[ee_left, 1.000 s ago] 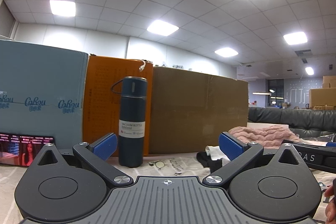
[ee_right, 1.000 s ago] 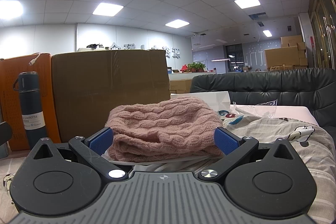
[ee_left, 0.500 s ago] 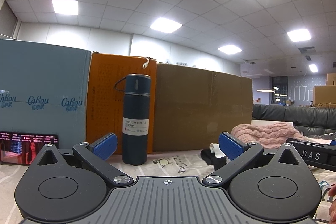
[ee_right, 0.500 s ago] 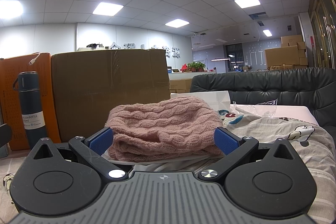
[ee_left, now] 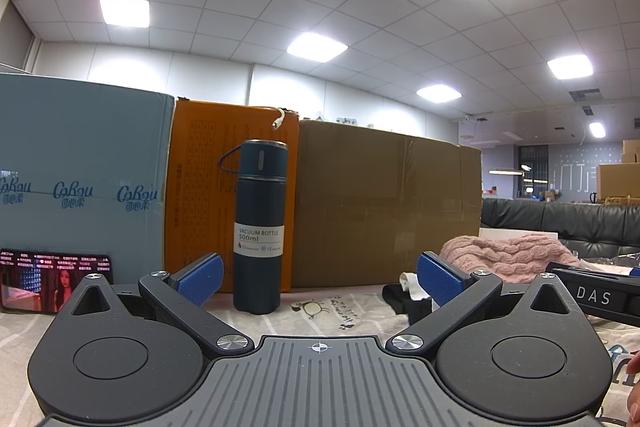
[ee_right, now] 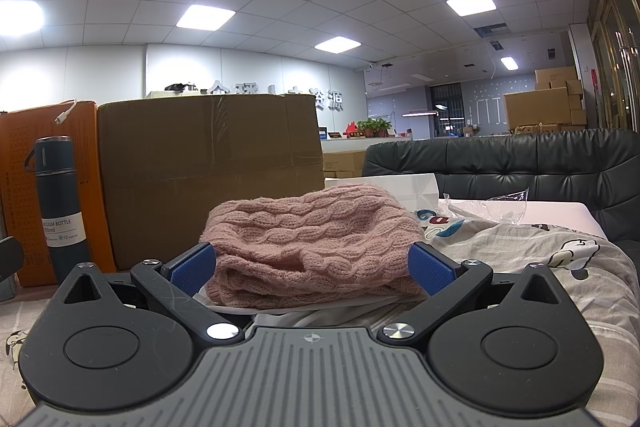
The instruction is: Fold clothes
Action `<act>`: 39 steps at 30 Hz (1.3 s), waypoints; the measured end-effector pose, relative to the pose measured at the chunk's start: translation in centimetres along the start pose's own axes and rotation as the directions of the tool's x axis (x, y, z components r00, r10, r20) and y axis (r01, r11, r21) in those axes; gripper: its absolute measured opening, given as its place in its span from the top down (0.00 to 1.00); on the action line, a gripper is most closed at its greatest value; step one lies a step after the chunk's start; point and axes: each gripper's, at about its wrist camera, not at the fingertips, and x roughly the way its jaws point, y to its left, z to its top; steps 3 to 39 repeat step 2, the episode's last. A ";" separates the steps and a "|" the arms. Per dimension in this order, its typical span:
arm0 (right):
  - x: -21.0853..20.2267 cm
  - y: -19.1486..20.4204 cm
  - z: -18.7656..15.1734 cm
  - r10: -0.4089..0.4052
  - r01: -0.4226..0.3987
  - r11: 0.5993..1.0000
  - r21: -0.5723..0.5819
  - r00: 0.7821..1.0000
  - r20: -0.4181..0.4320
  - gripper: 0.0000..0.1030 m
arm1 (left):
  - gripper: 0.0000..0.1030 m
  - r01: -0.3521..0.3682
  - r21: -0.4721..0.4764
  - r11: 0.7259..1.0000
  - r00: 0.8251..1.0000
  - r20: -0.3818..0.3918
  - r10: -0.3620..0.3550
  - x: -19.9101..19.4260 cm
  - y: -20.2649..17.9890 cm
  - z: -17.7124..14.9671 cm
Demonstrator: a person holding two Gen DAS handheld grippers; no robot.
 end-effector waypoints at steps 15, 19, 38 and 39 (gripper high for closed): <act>0.0 0.0 0.0 0.000 0.000 1.000 0.000 1.000 0.000 0.00 | 0.00 0.000 0.000 1.000 1.000 0.000 0.000 0.0 0.0 0.0; 0.0 0.0 0.0 0.000 0.000 1.000 0.000 1.000 0.000 0.00 | 0.00 0.000 0.000 1.000 1.000 0.000 0.000 0.0 0.0 0.0; 0.0 0.0 0.0 0.000 0.000 1.000 0.000 1.000 0.000 0.00 | 0.00 0.000 0.000 1.000 1.000 0.000 0.000 0.0 0.0 0.0; 0.0 0.0 0.0 0.000 0.000 1.000 0.000 1.000 0.000 0.00 | 0.00 0.000 0.000 1.000 1.000 0.000 0.000 0.0 0.0 0.0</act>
